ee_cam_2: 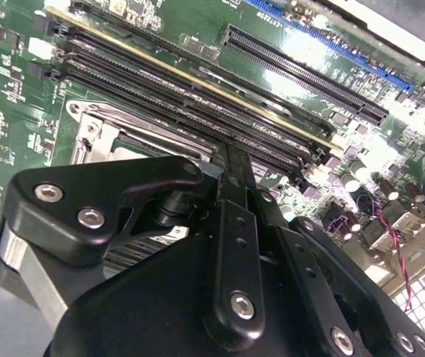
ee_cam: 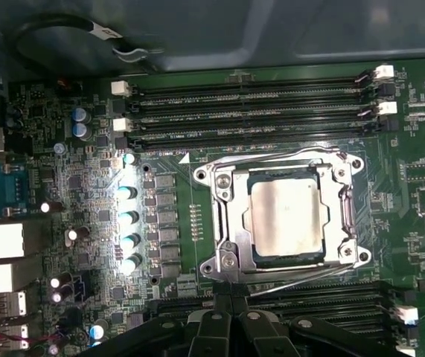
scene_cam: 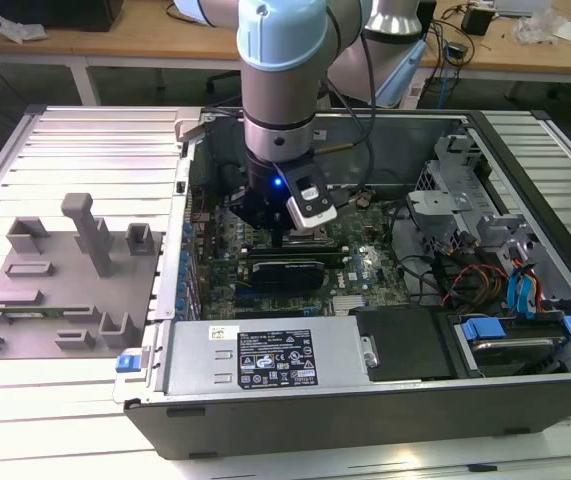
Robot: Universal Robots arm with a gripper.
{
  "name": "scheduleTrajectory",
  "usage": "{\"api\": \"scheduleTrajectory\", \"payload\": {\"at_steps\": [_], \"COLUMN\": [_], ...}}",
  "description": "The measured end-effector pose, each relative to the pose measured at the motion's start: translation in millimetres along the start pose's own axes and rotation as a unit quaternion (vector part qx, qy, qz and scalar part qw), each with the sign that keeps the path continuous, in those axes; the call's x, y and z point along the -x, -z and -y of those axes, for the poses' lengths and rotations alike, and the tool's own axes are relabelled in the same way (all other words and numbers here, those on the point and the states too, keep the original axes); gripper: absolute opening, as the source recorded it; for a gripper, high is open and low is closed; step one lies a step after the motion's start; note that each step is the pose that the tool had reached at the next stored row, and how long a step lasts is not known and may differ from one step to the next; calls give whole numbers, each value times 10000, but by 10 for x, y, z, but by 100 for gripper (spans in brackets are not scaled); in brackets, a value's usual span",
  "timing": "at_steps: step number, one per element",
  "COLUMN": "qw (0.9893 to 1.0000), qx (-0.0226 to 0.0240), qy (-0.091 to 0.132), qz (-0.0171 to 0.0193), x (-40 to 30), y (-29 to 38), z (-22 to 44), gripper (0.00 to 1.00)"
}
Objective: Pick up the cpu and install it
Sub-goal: 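Install the second cpu locking lever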
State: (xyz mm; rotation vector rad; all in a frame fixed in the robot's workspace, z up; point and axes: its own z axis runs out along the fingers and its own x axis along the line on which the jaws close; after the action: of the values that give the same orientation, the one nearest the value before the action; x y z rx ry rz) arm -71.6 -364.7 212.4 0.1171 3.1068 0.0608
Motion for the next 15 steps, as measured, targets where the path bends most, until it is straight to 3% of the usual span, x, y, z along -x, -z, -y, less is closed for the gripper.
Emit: {"api": "scheduleTrajectory", "payload": {"at_steps": [4, 6, 7, 8, 9, 10, 11, 12, 15], "qw": [9999, 9999, 9998, 9992, 9976, 9951, 9944, 9939, 9934], "qx": [118, 155, 222, 390, 694, 981, 1056, 1101, 1142], "qy": [-4, -5, -8, -14, -27, -40, -43, -44, -46], "qz": [-9, -12, -17, -29, -52, -73, -79, -82, -85], "x": [-23, -28, -28, -24, 2, 7, 8, 7, 7], "y": [-25, -31, -31, -29, -26, -73, -80, -88, -103], "z": [19, 41, 56, 118, 229, 321, 324, 326, 326], "gripper": [11, 11, 11, 11, 11, 11, 11, 11, 11]}}
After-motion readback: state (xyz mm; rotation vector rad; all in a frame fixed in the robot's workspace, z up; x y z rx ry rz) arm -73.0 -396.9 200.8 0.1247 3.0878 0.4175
